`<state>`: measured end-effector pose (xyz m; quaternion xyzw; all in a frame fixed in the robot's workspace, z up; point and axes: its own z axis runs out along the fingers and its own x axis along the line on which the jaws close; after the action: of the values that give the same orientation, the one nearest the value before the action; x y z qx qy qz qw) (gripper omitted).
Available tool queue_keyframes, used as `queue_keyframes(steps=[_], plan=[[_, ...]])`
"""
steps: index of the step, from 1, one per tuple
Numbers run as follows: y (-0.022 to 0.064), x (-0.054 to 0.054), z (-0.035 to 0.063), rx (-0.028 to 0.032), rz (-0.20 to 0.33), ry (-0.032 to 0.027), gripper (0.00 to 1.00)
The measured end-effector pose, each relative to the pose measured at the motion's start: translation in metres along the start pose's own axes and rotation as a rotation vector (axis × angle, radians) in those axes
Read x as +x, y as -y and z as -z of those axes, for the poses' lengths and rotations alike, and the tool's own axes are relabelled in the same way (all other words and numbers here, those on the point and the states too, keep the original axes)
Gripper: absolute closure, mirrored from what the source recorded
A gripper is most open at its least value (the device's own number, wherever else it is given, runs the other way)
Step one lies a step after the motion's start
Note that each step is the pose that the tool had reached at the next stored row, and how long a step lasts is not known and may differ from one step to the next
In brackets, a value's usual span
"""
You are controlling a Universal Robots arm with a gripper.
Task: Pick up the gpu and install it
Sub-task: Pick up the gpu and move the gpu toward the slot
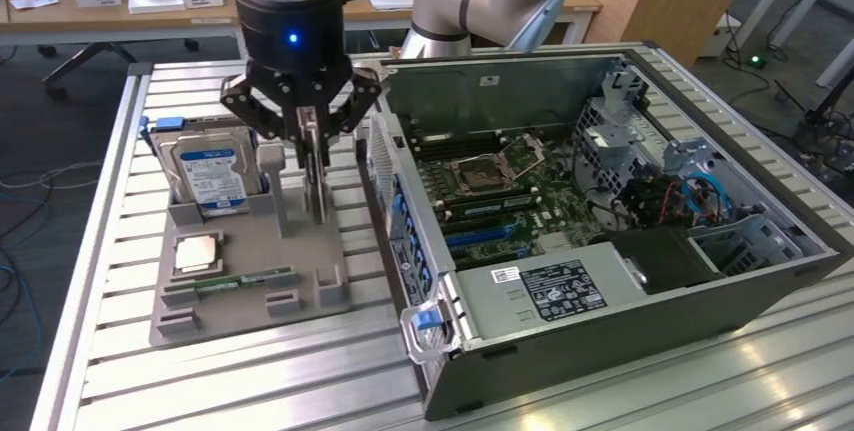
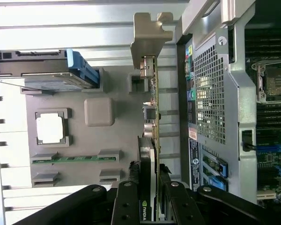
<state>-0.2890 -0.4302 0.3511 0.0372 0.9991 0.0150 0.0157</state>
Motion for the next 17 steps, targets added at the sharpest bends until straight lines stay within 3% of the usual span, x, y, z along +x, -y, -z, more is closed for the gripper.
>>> queue_keyframes(steps=[17], plan=[[-0.0016, -0.002, 0.0527, -0.0005, 0.000, 0.0073, 0.73]])
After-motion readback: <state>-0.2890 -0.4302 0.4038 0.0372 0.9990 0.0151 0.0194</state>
